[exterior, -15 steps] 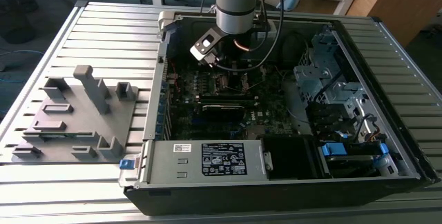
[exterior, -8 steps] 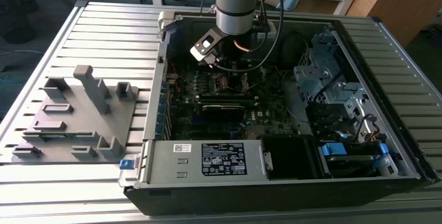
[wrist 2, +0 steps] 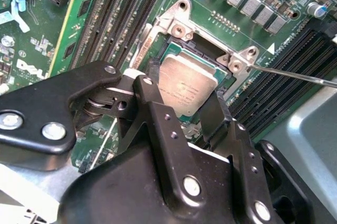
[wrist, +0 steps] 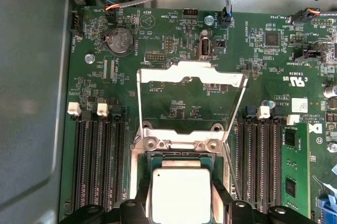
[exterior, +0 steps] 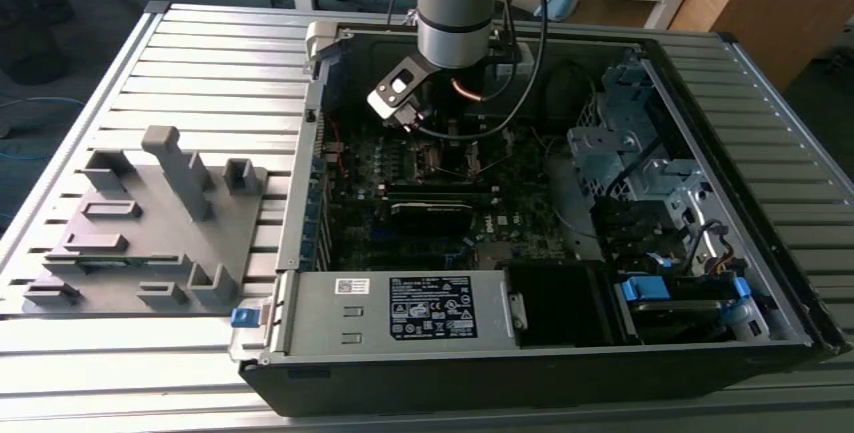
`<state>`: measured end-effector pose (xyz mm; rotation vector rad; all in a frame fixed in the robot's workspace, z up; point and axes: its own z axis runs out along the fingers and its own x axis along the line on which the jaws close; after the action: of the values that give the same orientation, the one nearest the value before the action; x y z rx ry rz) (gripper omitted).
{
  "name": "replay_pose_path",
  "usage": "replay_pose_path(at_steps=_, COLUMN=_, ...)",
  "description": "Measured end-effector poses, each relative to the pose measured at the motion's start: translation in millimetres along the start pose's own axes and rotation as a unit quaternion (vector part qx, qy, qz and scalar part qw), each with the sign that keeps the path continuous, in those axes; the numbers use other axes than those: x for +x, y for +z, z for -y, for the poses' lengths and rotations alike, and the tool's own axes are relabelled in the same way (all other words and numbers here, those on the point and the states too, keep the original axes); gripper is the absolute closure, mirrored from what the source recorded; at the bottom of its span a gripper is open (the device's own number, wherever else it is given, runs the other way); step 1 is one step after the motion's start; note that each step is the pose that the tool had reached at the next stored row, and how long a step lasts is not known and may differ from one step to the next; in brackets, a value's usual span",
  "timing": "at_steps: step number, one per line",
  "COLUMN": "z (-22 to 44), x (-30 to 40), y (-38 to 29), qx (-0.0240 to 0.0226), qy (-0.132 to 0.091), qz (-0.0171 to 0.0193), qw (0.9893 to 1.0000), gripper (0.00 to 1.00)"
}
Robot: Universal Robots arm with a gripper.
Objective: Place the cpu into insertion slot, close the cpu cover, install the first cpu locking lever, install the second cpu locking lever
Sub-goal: 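Place the cpu into insertion slot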
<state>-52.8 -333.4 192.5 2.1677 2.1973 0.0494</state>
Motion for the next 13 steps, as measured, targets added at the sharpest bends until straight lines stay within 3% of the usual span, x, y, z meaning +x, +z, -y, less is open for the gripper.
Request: replay_pose_path(at_steps=13, z=0.1, x=0.0, y=2.0, qx=0.0, qy=0.0, qz=0.0, qw=1.0, gripper=0.46)
